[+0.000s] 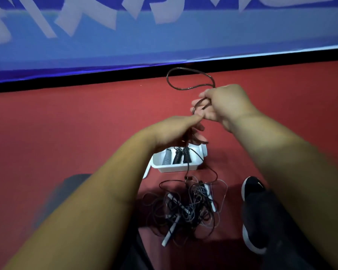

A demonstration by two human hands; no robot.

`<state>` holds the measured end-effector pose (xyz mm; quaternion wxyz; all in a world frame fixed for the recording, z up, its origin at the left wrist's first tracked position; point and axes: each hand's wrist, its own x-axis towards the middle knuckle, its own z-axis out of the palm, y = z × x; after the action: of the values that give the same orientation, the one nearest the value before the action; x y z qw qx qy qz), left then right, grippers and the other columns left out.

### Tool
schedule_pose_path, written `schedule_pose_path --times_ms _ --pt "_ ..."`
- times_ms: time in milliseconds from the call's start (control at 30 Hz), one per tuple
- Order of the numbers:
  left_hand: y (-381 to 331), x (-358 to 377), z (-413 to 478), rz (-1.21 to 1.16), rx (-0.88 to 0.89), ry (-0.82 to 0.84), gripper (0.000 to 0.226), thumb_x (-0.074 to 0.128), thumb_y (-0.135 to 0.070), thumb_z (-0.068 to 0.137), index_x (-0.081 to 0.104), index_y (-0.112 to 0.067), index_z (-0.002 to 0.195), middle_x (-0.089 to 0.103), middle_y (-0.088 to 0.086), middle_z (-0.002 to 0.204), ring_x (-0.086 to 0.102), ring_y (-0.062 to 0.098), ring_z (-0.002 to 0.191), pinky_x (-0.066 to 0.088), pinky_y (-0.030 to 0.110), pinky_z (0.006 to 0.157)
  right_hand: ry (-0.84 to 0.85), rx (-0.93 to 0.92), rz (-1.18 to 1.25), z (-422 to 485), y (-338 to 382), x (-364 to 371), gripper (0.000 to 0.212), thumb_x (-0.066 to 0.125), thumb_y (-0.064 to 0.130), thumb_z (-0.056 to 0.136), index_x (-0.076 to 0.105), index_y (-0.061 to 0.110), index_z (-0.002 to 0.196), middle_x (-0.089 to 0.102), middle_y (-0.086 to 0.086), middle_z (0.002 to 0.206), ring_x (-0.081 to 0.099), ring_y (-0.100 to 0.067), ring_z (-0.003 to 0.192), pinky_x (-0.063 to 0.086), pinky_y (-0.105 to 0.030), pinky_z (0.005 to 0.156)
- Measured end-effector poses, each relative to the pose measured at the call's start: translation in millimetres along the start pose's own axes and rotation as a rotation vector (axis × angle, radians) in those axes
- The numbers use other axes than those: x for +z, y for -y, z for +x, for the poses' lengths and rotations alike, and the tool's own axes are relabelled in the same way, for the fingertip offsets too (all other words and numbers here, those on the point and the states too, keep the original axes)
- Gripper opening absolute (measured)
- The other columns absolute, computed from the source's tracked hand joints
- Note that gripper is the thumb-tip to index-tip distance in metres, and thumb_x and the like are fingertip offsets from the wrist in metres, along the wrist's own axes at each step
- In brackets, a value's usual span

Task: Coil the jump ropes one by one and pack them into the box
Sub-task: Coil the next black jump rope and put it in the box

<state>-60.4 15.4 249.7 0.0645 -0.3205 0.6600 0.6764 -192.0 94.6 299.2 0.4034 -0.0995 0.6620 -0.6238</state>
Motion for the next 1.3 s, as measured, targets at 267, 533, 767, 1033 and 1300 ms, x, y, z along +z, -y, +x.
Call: schedule_pose_path --times_ms 267,533,767,1033,1300 --pt "-4.0 3.3 9.5 -0.040 0.030 0.023 0.012 0.073 -0.025 0.098 0.075 -0.013 0.096 0.072 0.007 0.097 0.062 0.021 0.095 0.046 0.036 0.099 -0.052 -0.015 0.304 23.1 2.8 -8.8 0.019 0.044 -0.004 0.108 0.058 -0.002 0.095 0.070 -0.028 0.083 0.073 -0.033 0.074 0.064 -0.038 0.058" --pt "-3.2 -0.2 2.3 -0.094 0.056 -0.016 0.019 0.060 -0.025 0.106 0.067 -0.010 0.097 0.073 0.016 0.106 0.072 0.025 0.105 0.058 0.031 0.087 -0.087 -0.010 0.269 18.7 -3.6 -26.5 0.014 0.049 0.005 0.110 0.061 -0.001 0.105 0.072 -0.023 0.094 0.075 -0.029 0.080 0.064 -0.033 0.059" --pt "-12.7 -3.4 -5.5 -0.260 0.143 -0.164 0.025 0.058 -0.029 0.107 0.064 -0.007 0.097 0.078 0.020 0.093 0.079 0.029 0.089 0.065 0.032 0.071 -0.039 0.116 -0.466 11.0 -19.9 -34.1 0.018 0.061 0.027 0.100 0.064 0.014 0.112 0.068 -0.012 0.112 0.072 -0.031 0.099 0.064 -0.046 0.089" --pt "-26.7 -13.6 -4.0 -0.713 0.172 -0.330 0.024 0.064 -0.030 0.104 0.063 -0.007 0.097 0.077 0.013 0.079 0.078 0.014 0.070 0.062 0.022 0.058 0.281 0.014 -0.977 -0.7 -40.3 -30.2 0.064 0.058 0.007 0.084 0.061 0.031 0.143 0.065 -0.002 0.133 0.059 -0.025 0.124 0.052 -0.040 0.103" --pt "-29.1 -23.5 0.5 -1.058 0.223 -0.323 0.027 0.059 -0.024 0.105 0.062 0.001 0.095 0.075 0.018 0.079 0.076 0.016 0.064 0.064 0.026 0.063 0.334 -0.101 -0.729 3.9 -71.2 -14.4 0.020 0.071 0.030 0.094 0.061 0.033 0.110 0.078 -0.001 0.096 0.075 -0.018 0.081 0.051 -0.026 0.063"
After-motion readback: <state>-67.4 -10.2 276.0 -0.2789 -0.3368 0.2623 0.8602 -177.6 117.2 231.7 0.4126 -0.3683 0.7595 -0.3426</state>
